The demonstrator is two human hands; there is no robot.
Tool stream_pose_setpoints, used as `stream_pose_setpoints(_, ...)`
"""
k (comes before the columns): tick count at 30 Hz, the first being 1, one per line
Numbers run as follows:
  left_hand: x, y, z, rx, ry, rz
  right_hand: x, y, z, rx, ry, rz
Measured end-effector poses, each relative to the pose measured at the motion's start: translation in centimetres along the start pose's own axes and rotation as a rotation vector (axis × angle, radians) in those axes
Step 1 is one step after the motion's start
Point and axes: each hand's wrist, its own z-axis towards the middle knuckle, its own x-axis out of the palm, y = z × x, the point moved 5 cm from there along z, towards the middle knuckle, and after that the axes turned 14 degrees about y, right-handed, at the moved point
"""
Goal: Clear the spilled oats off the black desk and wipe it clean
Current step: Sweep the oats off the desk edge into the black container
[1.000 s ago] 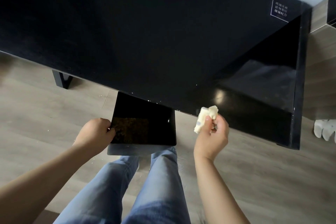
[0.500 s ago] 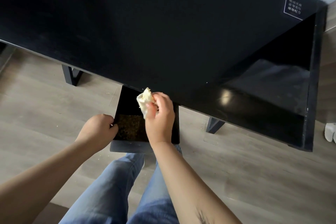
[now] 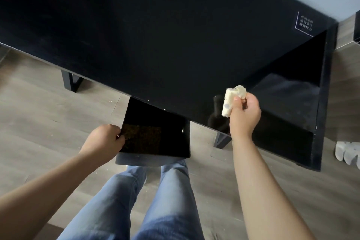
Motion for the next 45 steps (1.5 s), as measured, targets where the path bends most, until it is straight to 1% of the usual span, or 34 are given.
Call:
stream_pose_setpoints(3,0.3,-0.3,0.2,0.007,-0.003,0.008,1.5,-0.1,1.3,0.014,0.050,-0.065)
stream_pose_setpoints(6,0.4,-0.1,0.3,0.002,-0.002,-0.003,4.1,1.1,0.9,-0.053,0.119,-0.107)
stream_pose_setpoints(11,0.3,0.4,0.1,-0.024,-0.003,-0.015,11.0,3.8,-4.7,-0.218,0.374,-0.106)
stream_pose_setpoints(13,0.1,0.9,0.1,-0.035,-0.004,-0.023,12.9,4.0,-6.8,-0.215,0.475,-0.086)
stream_pose_setpoints(15,-0.2,1.2,0.1,-0.039,-0.008,-0.028,13.5,3.9,-8.3,-0.189,0.515,-0.029)
stream_pose_setpoints(17,-0.5,1.5,0.1,-0.041,-0.016,-0.028,12.5,3.7,-9.6,-0.220,0.454,-0.005)
stream_pose_setpoints(19,-0.7,1.7,0.1,-0.048,-0.020,-0.023,10.5,2.9,-10.6,-0.241,0.286,0.016)
stream_pose_setpoints(21,-0.6,2.0,0.0,-0.060,-0.022,-0.022,8.3,1.4,-11.2,-0.183,0.121,0.083)
stream_pose_setpoints(22,-0.5,2.1,0.0,-0.066,-0.020,-0.022,7.5,0.6,-11.2,-0.144,0.068,0.108)
stream_pose_setpoints(24,-0.5,2.4,0.0,-0.070,-0.015,-0.021,6.9,-0.8,-10.8,-0.086,0.022,0.105)
stream_pose_setpoints(26,-0.6,2.7,0.3,-0.064,-0.015,-0.023,7.4,-1.1,-10.2,-0.098,0.036,0.060)
stream_pose_setpoints(29,-0.7,3.0,0.6,-0.056,-0.007,-0.021,9.3,-0.1,-9.8,-0.191,0.062,-0.042)
stream_pose_setpoints(32,-0.7,3.0,0.7,-0.049,-0.009,-0.009,12.2,1.4,-9.8,-0.246,0.122,-0.047)
stream_pose_setpoints(36,-0.7,3.4,0.8,-0.041,-0.019,-0.011,15.0,2.8,-10.3,-0.293,0.110,-0.036)
stream_pose_setpoints(40,-1.1,3.9,0.8,-0.033,-0.027,-0.047,17.1,3.6,-10.6,-0.322,0.146,-0.049)
stream_pose_setpoints(42,-1.4,4.4,0.7,-0.037,-0.036,-0.062,18.2,4.3,-10.8,-0.362,0.203,-0.055)
stream_pose_setpoints(45,-1.7,5.0,0.8,-0.047,-0.051,-0.072,19.7,5.6,-10.9,-0.515,0.393,-0.104)
